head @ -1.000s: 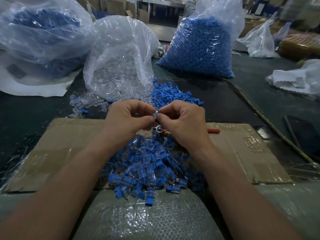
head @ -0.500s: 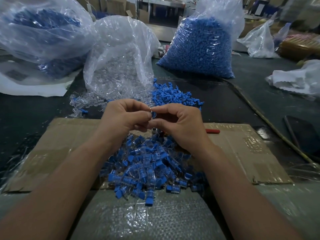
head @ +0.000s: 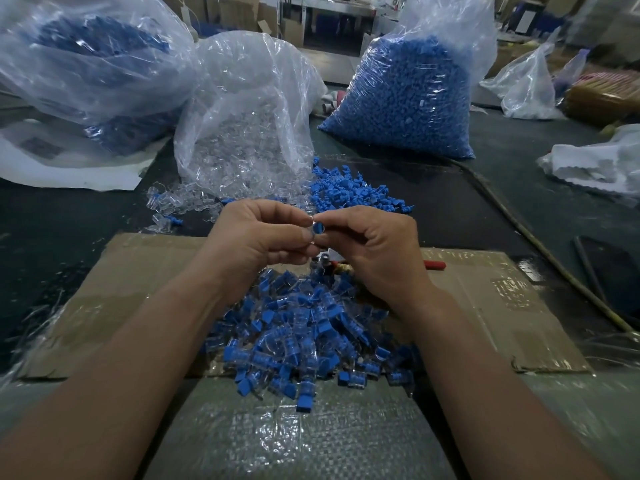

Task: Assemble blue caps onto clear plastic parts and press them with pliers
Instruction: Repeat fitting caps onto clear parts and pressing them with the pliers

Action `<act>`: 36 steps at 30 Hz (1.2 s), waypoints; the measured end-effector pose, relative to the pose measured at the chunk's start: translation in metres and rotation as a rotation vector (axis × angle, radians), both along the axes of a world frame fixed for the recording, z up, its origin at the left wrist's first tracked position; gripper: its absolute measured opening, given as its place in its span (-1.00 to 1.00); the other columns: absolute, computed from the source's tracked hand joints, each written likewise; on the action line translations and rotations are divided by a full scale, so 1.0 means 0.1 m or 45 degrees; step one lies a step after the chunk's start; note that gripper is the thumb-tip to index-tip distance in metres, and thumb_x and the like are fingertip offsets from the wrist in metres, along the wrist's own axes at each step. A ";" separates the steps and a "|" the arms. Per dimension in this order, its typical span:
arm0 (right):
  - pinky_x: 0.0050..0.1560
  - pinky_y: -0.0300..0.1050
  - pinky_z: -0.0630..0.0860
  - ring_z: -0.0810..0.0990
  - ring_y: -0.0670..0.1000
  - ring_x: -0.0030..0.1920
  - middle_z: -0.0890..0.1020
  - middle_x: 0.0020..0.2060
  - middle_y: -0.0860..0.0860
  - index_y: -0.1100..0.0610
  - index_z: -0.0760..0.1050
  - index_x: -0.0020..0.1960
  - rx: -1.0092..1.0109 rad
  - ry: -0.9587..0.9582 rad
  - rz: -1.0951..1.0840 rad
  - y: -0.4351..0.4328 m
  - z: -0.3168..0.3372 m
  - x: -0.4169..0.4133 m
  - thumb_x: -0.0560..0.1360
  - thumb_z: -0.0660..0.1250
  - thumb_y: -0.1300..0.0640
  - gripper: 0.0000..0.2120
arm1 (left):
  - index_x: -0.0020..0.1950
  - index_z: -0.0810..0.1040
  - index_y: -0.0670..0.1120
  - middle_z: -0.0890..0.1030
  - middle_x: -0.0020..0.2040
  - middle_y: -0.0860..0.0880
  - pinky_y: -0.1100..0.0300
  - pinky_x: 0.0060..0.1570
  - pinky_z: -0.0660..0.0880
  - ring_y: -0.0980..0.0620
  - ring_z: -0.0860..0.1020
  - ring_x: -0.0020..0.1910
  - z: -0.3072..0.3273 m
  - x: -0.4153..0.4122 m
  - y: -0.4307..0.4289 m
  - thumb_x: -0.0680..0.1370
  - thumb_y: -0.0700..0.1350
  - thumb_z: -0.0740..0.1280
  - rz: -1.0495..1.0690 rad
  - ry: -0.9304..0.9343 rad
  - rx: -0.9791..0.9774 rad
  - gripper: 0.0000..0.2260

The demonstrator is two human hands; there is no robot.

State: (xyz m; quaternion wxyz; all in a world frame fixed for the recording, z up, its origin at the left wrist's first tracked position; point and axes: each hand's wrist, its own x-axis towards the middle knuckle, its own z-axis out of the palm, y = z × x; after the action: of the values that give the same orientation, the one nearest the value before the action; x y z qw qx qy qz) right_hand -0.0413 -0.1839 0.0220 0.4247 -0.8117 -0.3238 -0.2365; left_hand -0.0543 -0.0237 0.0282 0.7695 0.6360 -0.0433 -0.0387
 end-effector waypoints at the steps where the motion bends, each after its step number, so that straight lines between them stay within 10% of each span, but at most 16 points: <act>1: -0.05 -0.30 0.53 0.58 -0.12 -0.14 0.67 -0.17 0.07 0.28 0.62 0.00 -0.021 -0.015 -0.012 0.00 0.00 0.00 0.35 0.43 0.30 -0.78 | -0.27 0.56 -0.21 0.62 -0.42 -0.09 0.29 -0.44 0.53 0.02 0.61 -0.44 0.00 0.00 0.00 0.15 -0.28 0.41 -0.008 0.001 0.002 -0.82; 22: -0.16 -0.07 0.58 0.65 0.06 -0.19 0.68 -0.19 0.12 0.28 0.62 -0.02 -0.239 -0.193 -0.017 0.00 0.04 -0.03 0.34 0.44 0.33 -0.79 | -0.28 0.54 -0.19 0.60 -0.45 -0.05 0.32 -0.46 0.49 0.07 0.58 -0.47 -0.04 0.01 -0.02 0.19 -0.24 0.39 0.011 -0.021 0.040 -0.85; 36: -0.23 -0.32 0.29 0.45 -0.22 -0.09 0.51 -0.12 -0.22 -0.08 0.50 0.09 -0.674 1.074 -0.321 -0.68 0.22 0.12 0.32 0.50 0.04 -0.63 | -0.19 0.50 -0.15 0.64 -0.38 0.02 0.28 -0.27 0.58 0.08 0.64 -0.32 -0.06 0.06 0.05 0.42 -0.32 0.32 0.267 -0.162 0.052 -0.92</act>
State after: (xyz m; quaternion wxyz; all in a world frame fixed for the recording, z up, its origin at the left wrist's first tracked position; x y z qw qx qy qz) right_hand -0.0292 -0.2522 0.0439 0.2663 -0.9490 -0.0727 0.1522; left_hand -0.0482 -0.0191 0.0226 0.7519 0.6537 -0.0247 0.0815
